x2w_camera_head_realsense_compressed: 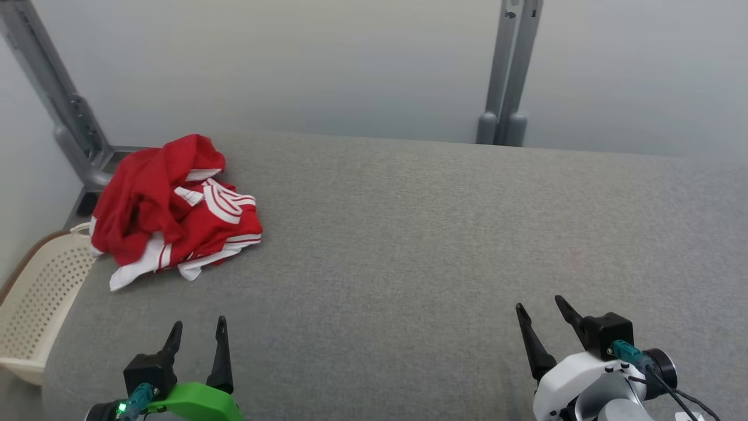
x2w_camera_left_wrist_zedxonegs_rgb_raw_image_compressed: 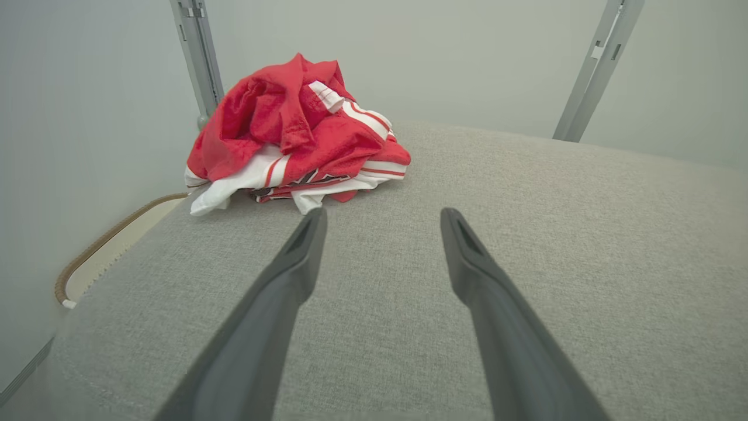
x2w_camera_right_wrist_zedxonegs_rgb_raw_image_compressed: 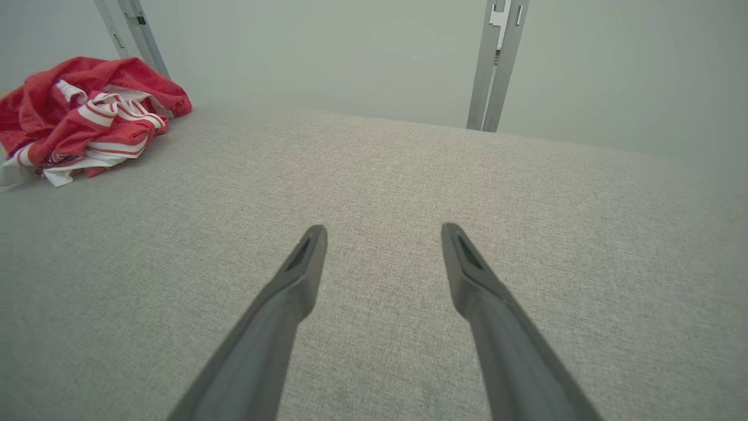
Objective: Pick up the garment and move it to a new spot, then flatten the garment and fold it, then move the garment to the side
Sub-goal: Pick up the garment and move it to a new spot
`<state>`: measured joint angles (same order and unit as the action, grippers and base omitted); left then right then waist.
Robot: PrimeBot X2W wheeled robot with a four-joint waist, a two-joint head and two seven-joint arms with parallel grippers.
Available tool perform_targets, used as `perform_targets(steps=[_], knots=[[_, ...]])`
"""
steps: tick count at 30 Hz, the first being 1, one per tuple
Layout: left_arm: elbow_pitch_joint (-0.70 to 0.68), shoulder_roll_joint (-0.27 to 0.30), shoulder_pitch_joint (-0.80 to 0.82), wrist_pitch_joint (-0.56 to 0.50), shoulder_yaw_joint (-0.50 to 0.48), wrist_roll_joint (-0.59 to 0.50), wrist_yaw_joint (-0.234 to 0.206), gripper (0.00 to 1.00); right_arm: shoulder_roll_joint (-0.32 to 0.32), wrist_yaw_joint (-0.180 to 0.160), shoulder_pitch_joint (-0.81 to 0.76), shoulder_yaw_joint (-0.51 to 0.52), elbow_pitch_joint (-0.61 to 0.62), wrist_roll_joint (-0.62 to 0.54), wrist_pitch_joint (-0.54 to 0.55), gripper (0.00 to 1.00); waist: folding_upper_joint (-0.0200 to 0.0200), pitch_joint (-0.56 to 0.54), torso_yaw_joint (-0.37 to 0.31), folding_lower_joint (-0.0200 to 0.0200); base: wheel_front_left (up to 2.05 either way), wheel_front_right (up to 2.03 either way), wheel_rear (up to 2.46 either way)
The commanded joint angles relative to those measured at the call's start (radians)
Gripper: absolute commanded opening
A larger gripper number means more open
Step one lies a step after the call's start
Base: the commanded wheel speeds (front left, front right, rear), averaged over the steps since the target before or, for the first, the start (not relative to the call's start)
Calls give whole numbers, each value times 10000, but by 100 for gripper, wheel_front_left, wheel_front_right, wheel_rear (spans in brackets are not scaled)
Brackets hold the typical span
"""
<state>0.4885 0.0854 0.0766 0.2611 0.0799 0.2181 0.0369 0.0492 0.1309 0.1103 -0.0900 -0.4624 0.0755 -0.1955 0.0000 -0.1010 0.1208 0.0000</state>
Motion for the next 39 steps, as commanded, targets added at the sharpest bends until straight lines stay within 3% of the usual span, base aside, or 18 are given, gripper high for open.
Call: perform_targets(steps=[1, 15, 31, 39], knots=[[-42, 89, -55, -38, -46, 100, 32, 100, 22, -3, -71, -78, -11, 182, -120, 100, 0, -126, 821, 0, 0, 0, 0], [-930, 569, -640, -629, -385, 459, -198, 100, 19, -3, 27, -875, -251, 1015, -500, 100, 0, -177, 3161, 0, 0, 0, 0], [-1876, 694, -1330, -691, -705, 783, -646, 100, 30, -4, 759, -1568, -665, 1176, -628, 100, 0, 216, 3515, 0, 0, 0, 0], [-1783, 740, -536, -1358, -373, 810, -424, 100, 30, -4, 545, -1413, -638, 1169, -658, 100, 0, 215, 3485, 0, 0, 0, 0]])
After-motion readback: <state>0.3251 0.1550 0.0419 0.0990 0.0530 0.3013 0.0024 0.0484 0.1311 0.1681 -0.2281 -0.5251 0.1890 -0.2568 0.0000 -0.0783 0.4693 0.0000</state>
